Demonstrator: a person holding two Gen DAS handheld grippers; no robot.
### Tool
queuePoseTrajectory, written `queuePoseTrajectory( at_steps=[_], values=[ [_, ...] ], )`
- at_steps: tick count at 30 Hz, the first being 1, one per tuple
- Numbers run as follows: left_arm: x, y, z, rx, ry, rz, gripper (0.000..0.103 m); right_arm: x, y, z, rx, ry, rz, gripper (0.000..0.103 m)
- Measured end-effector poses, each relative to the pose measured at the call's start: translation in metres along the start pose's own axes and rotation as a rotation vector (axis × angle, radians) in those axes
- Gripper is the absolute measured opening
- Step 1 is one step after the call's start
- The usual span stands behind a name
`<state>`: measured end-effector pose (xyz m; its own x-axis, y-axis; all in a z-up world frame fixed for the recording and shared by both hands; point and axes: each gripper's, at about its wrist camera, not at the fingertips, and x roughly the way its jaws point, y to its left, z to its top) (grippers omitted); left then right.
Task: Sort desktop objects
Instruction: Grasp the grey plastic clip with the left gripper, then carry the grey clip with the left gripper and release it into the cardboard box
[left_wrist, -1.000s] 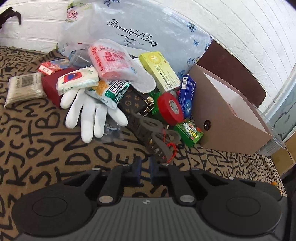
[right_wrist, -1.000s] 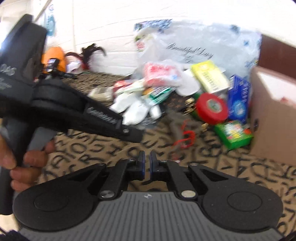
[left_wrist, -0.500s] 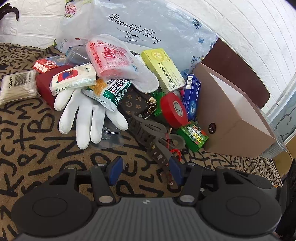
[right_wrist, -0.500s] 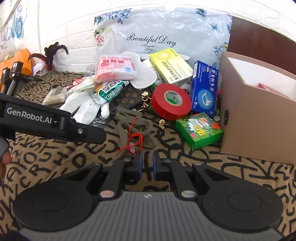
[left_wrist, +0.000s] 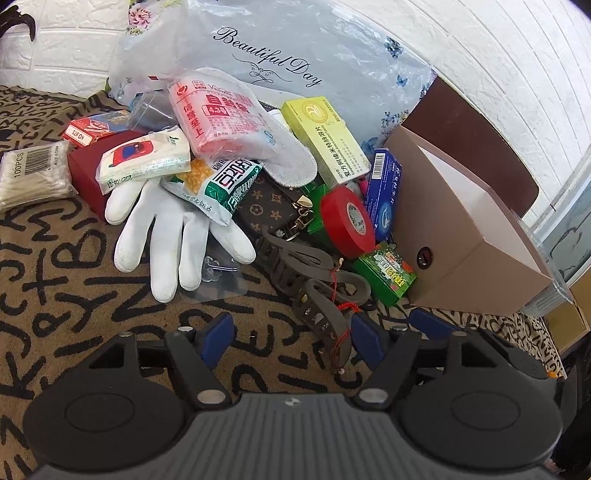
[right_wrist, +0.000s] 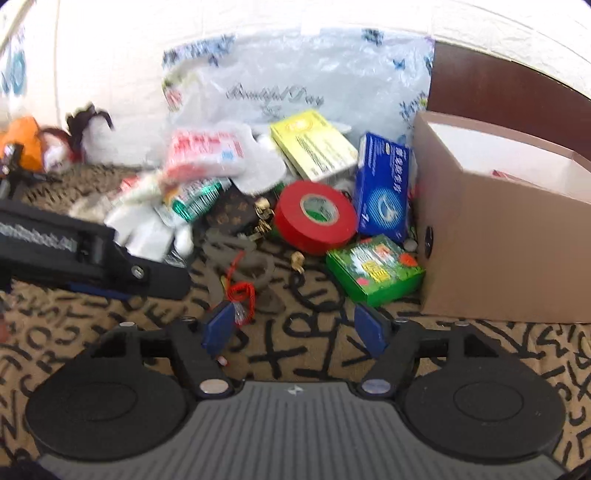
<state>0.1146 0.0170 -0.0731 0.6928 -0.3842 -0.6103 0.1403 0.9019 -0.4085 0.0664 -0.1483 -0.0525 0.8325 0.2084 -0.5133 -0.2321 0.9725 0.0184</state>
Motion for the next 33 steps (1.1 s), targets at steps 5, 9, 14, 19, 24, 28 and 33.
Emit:
queuePoseTrajectory(
  at_steps=[5, 9, 14, 19, 24, 28, 33],
  values=[
    [-0.001, 0.0, 0.0, 0.001, 0.0, 0.001, 0.074, 0.002, -0.003, 0.003, 0.014, 0.011, 0.022, 0.049],
    [0.0, 0.001, -0.001, -0.003, 0.004, 0.007, 0.074, 0.006, -0.002, 0.003, 0.024, 0.028, 0.051, 0.036],
    [0.0, 0.001, -0.001, -0.005, 0.008, 0.011, 0.074, 0.015, 0.005, 0.005, 0.005, 0.038, 0.068, 0.026],
    [-0.002, 0.002, -0.001, -0.008, 0.003, 0.018, 0.074, 0.013, 0.007, 0.008, 0.014, 0.042, 0.091, 0.0],
    [-0.002, -0.001, 0.0, -0.011, 0.003, 0.011, 0.074, -0.009, 0.002, 0.018, 0.021, -0.042, 0.063, 0.0],
    [0.0, -0.008, 0.003, 0.004, -0.003, 0.006, 0.074, -0.026, -0.004, 0.031, 0.024, -0.108, 0.036, 0.0],
    [0.012, -0.019, 0.009, 0.036, -0.006, 0.007, 0.074, -0.047, -0.013, 0.045, 0.032, -0.175, 0.012, 0.0]
  ],
)
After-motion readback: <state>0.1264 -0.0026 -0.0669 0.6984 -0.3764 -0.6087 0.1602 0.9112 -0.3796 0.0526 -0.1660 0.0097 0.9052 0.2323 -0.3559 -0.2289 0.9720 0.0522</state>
